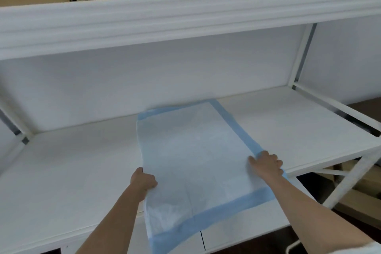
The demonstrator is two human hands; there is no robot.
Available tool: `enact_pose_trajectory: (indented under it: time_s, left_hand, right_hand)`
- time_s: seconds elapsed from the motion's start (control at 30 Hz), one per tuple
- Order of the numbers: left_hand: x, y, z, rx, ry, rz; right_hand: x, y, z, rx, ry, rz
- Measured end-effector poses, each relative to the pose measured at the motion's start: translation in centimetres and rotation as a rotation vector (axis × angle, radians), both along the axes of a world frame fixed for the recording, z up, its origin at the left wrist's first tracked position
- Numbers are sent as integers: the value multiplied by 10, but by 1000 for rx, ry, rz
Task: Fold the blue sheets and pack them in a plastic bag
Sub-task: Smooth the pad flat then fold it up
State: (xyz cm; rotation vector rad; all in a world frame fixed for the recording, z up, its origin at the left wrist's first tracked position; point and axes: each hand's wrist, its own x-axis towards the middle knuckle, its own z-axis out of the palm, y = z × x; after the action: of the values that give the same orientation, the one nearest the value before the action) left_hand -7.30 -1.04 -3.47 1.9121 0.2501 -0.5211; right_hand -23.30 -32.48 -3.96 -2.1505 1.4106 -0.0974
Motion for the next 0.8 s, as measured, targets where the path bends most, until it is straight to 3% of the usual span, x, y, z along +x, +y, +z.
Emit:
enact_pose_trajectory:
  time_s: [0.3,0.47,0.57,0.8]
  left_hand:
    - [-3,-12,7,252,-76,-9]
    - [-10,-1,19,275,232,-159]
    - [-9,8,23,357,317,-226]
    - [-3,8,39,229,252,-319]
  right_hand:
    - [-1,-29,-15,-116,-25,-45]
    - [2,-44,-12,-11,25,15]
    - [3,-43,-12,54,-5,50]
    - [6,-31,-4,-111,-376,59]
